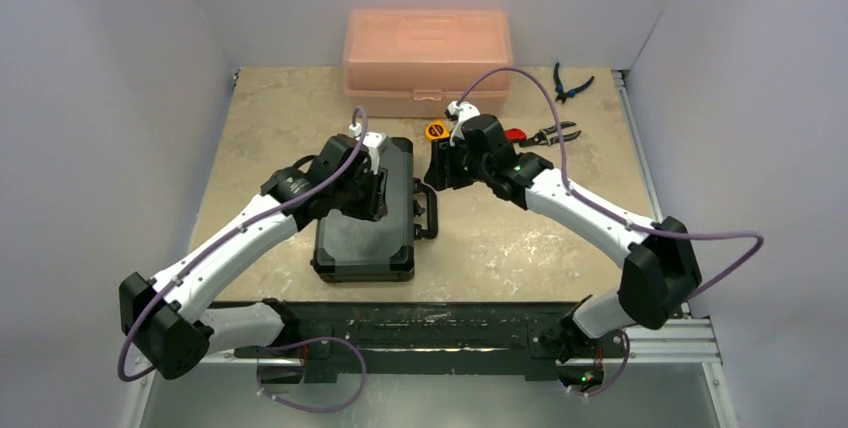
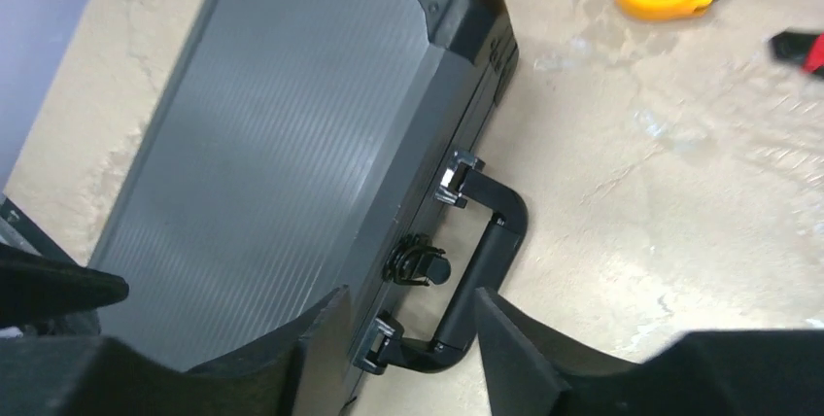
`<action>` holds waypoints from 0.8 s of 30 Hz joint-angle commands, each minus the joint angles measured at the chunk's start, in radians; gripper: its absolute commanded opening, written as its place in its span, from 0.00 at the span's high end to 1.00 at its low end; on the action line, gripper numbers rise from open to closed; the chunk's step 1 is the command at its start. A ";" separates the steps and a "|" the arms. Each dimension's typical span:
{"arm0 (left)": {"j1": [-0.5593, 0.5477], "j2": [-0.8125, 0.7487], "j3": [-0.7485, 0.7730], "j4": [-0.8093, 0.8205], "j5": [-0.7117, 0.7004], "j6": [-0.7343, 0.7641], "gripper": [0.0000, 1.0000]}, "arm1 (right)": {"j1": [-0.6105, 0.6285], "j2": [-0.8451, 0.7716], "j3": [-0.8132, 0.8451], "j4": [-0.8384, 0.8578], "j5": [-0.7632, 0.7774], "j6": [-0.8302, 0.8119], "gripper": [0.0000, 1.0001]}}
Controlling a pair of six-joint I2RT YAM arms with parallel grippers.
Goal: Pack up texas hold em set
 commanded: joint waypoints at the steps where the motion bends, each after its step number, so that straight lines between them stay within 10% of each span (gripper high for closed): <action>1: -0.005 -0.098 0.054 -0.037 -0.075 0.038 0.62 | 0.003 -0.118 0.006 -0.018 0.069 -0.014 0.40; 10: -0.005 -0.305 0.069 -0.054 -0.190 0.109 0.45 | 0.003 -0.325 -0.031 -0.026 0.215 -0.017 0.12; 24: -0.005 -0.642 -0.032 0.004 -0.435 0.183 0.18 | 0.003 -0.613 -0.132 0.040 0.401 -0.020 0.07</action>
